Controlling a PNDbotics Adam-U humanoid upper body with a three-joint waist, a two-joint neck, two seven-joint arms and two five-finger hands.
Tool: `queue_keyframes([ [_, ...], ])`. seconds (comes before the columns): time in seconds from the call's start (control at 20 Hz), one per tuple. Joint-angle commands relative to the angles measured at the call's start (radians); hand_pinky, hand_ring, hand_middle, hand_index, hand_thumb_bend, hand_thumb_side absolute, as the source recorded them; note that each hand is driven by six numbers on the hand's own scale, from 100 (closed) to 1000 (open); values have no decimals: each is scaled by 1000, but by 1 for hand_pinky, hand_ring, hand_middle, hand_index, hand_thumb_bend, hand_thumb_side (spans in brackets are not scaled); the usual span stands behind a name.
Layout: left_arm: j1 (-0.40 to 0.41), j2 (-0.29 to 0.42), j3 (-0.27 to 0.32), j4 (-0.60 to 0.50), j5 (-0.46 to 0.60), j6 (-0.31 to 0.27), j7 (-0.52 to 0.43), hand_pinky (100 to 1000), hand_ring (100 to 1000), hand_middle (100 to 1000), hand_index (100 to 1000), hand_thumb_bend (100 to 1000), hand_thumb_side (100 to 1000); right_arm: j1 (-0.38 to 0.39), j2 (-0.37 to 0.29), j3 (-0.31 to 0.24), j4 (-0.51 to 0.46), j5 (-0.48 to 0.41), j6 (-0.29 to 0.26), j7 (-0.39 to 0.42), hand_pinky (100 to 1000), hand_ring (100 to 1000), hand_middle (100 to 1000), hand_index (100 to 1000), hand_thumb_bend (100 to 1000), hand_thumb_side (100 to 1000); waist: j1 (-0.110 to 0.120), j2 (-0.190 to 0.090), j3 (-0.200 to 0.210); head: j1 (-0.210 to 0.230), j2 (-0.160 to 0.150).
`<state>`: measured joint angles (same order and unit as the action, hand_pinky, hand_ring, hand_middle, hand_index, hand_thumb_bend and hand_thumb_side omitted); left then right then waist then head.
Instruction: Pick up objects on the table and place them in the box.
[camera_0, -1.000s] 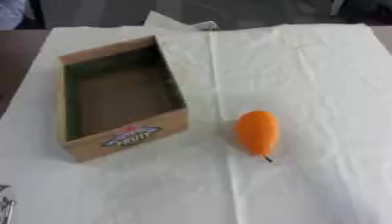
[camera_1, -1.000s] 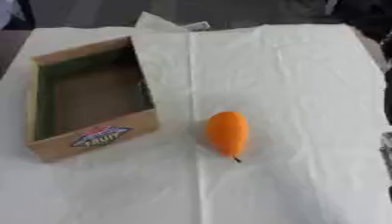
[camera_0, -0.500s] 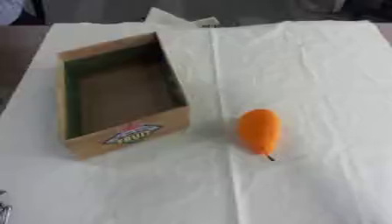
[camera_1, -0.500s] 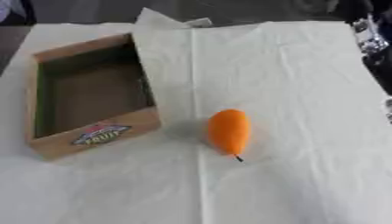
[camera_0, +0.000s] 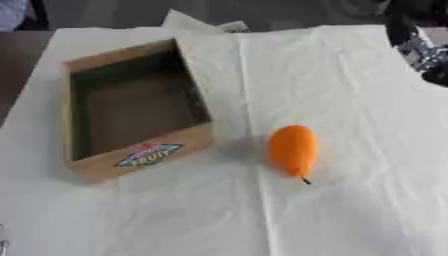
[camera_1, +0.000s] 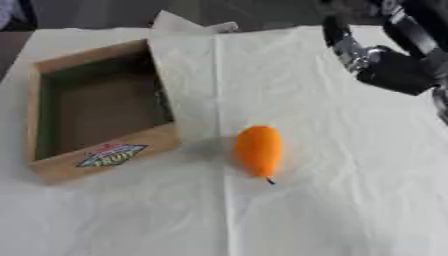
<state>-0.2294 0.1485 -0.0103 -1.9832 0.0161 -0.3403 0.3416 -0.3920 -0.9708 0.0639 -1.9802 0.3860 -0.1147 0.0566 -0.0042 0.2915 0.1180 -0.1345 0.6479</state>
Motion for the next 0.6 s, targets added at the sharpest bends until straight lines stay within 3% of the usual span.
queue_keyframes([
  [0.05,-4,14,-5,-17,8,2,-6,404,510,635,676,100,980,-30,-76,47,-16,53,20,50,838,825,705,911,100,975,-4,-23,3,-3,-6],
  [0.3,-5,17,-9,-17,17,5,-12,407,512,635,677,100,979,-77,-76,120,8,81,30,125,854,846,719,942,100,987,-9,-34,11,-14,-1],
  [0.35,-6,17,-9,-17,19,6,-12,408,512,635,677,100,978,-86,-69,137,18,88,29,163,872,872,739,974,100,922,-11,-37,12,-17,-1],
  [0.6,-6,17,-7,-17,26,9,-12,409,513,634,678,100,977,-113,-20,181,52,26,46,356,916,924,765,1000,100,885,-14,-48,17,-17,-3],
])
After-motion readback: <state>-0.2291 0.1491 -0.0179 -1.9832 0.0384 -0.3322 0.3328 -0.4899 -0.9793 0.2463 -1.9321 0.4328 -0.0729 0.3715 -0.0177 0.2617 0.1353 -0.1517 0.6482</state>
